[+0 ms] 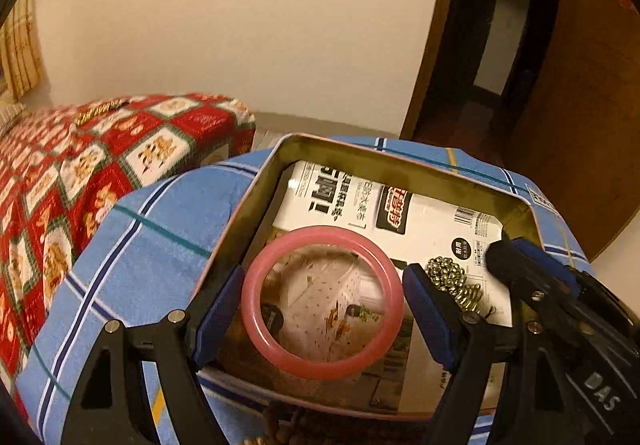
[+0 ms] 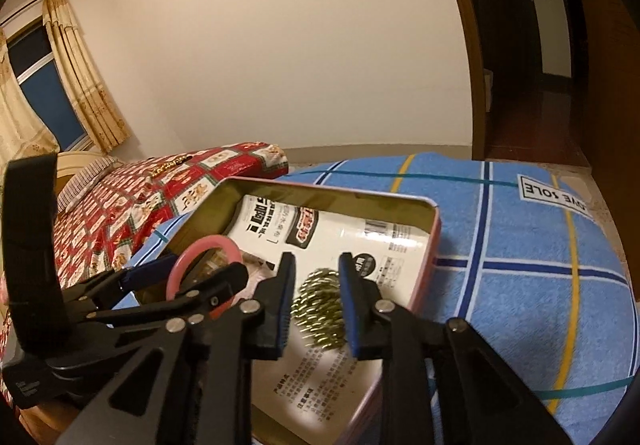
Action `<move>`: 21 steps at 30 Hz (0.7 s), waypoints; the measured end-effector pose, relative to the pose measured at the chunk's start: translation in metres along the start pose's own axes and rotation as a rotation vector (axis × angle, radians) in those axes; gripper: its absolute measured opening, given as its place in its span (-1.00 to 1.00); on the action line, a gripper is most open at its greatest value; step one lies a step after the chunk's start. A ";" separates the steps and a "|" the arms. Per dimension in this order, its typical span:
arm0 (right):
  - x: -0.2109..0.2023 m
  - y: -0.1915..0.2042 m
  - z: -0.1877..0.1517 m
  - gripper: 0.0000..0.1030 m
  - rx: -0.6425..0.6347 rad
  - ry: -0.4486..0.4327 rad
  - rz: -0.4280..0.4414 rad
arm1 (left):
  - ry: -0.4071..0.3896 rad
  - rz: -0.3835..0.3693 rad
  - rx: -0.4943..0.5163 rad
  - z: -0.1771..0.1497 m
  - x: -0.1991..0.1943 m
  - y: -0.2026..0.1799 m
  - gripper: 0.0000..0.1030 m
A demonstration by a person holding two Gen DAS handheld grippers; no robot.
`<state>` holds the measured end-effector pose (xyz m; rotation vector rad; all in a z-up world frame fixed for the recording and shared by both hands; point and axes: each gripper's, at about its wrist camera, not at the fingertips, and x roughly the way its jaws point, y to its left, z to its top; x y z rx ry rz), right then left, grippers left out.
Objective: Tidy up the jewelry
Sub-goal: 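Carry the bead chain into the tin with the right tool while the left tool carries the pink bangle in, then reach to the silver bangle and grasp it with the right tool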
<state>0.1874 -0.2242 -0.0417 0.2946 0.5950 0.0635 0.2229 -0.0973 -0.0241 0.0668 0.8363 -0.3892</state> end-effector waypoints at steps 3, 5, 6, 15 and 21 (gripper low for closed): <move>-0.021 -0.008 0.002 0.52 0.048 -0.095 -0.003 | -0.023 -0.017 -0.040 0.003 -0.018 0.005 0.58; -0.041 -0.009 0.002 0.80 0.063 -0.199 -0.022 | -0.070 -0.028 -0.067 0.002 -0.037 0.009 0.58; -0.055 -0.009 0.002 0.88 0.064 -0.263 -0.043 | -0.084 -0.033 -0.079 0.002 -0.046 0.010 0.58; -0.100 -0.001 -0.020 0.89 0.085 -0.345 -0.184 | -0.222 0.012 -0.081 -0.029 -0.110 0.013 0.63; -0.124 0.004 -0.049 0.90 0.050 -0.321 -0.181 | -0.322 0.082 -0.043 -0.081 -0.159 0.024 0.63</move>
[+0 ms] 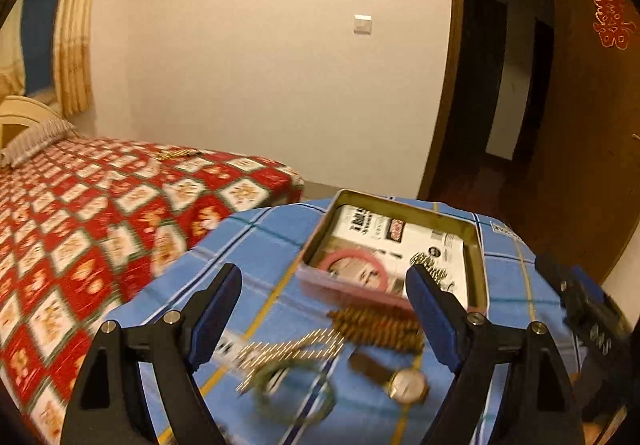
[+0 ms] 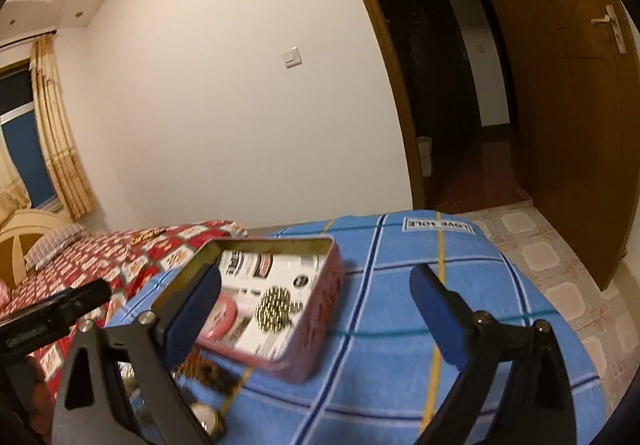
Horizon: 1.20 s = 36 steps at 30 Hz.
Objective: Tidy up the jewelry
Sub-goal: 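Reach to the silver bangle and grasp it with the right tool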
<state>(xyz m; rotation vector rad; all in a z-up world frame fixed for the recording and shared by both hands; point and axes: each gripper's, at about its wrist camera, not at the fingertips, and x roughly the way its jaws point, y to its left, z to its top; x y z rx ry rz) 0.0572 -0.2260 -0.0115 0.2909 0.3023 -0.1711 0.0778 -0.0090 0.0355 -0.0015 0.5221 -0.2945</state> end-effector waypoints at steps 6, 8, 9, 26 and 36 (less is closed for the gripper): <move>-0.007 0.006 -0.008 0.90 -0.021 0.016 0.014 | -0.074 0.011 -0.063 -0.039 -0.042 0.027 0.63; -0.012 0.011 -0.011 0.90 -0.045 0.010 0.015 | -0.113 0.003 -0.081 -0.050 -0.057 0.036 0.63; -0.015 0.014 -0.012 0.90 -0.061 0.002 0.012 | -0.126 0.005 -0.084 -0.053 -0.062 0.041 0.63; -0.029 0.073 -0.054 0.51 -0.300 0.129 0.209 | -0.047 0.068 0.034 -0.095 -0.097 0.087 0.64; -0.024 0.136 -0.090 0.68 -0.434 0.366 0.497 | -0.043 0.083 0.024 -0.099 -0.110 0.109 0.64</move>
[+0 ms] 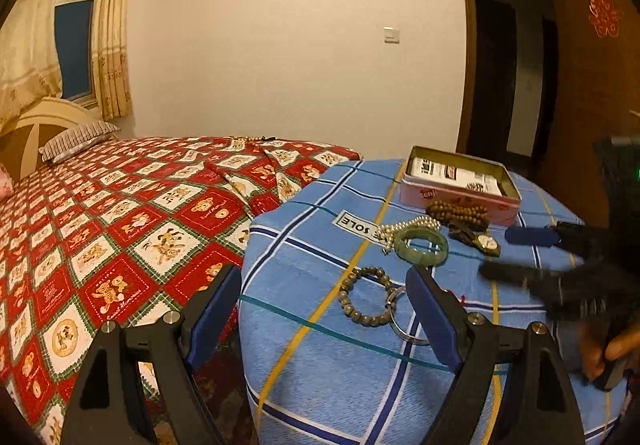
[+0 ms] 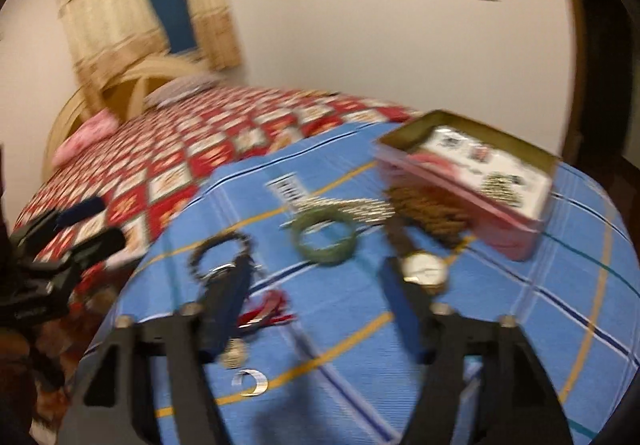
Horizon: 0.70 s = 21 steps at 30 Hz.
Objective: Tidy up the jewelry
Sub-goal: 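Reach to the silver bangle and grasp it with the right tool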
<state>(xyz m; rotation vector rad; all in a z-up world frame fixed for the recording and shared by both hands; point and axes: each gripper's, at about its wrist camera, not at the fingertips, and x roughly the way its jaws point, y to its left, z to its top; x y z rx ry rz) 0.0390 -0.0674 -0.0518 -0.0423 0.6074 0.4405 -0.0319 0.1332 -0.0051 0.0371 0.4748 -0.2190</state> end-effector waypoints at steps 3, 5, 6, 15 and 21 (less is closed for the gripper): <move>0.012 0.020 0.002 0.94 -0.088 0.021 0.055 | -0.022 0.011 -0.001 0.003 -0.005 0.003 0.64; 0.026 0.030 0.004 0.94 -0.138 0.070 0.081 | -0.035 0.024 0.004 0.005 -0.008 0.005 0.64; 0.035 0.035 0.005 0.94 -0.168 0.099 0.076 | -0.039 0.030 0.003 0.005 -0.009 0.006 0.64; 0.090 0.061 -0.002 0.86 -0.351 0.290 0.057 | -0.045 0.075 -0.055 0.008 -0.014 0.024 0.72; 0.081 0.040 0.001 0.40 -0.248 0.257 0.116 | -0.023 0.051 -0.059 0.007 -0.009 0.022 0.73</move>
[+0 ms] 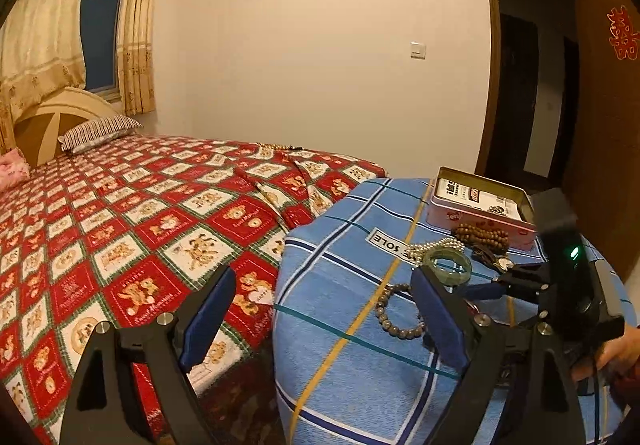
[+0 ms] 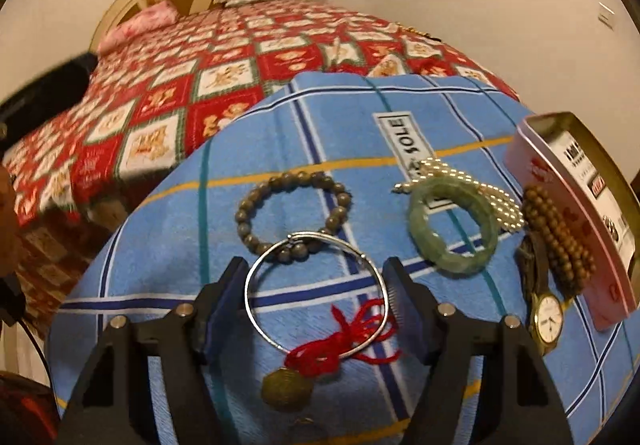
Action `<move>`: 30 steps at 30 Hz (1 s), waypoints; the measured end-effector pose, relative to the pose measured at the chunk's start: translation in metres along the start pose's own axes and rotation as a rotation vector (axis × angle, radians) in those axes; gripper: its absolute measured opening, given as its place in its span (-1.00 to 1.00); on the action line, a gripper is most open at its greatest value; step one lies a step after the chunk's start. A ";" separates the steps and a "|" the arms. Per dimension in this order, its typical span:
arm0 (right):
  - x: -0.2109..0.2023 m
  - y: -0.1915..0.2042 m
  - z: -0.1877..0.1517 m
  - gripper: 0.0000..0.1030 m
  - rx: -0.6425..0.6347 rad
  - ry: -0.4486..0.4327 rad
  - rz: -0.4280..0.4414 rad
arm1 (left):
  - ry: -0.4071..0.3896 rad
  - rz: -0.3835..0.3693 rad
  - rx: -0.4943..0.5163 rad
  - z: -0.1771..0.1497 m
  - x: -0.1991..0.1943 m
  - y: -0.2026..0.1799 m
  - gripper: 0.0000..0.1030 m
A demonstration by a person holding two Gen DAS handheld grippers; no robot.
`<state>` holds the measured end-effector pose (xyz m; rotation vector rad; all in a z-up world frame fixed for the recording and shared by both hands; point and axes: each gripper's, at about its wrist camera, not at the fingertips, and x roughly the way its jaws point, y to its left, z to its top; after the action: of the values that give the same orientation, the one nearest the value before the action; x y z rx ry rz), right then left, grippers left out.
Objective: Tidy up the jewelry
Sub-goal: 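Reach to the silver bangle and grasp it with the right tool, then grasp the dark bead bracelet with the left tool while the right tool lifts the silver bangle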
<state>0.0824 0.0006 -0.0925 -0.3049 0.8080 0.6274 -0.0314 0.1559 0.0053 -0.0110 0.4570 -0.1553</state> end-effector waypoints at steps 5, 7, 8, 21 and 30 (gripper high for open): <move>-0.028 -0.019 -0.001 0.40 0.132 -0.132 0.088 | 0.039 -0.033 -0.009 -0.003 0.010 -0.004 0.73; -0.042 -0.028 -0.001 0.39 0.178 -0.193 0.089 | 0.057 -0.067 -0.012 -0.003 0.015 -0.008 0.73; -0.048 -0.033 -0.002 0.39 0.200 -0.217 0.086 | 0.064 -0.082 -0.006 -0.003 0.018 -0.011 0.73; -0.096 -0.098 -0.025 0.40 0.481 -0.411 -0.048 | 0.345 -0.055 0.142 -0.013 0.101 -0.068 0.73; -0.101 -0.102 -0.029 0.39 0.481 -0.428 -0.092 | 0.389 -0.051 0.224 -0.021 0.115 -0.080 -0.22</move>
<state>0.0766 -0.1338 -0.0336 0.2267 0.5057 0.3743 0.0492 0.0599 -0.0599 0.2306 0.8260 -0.2602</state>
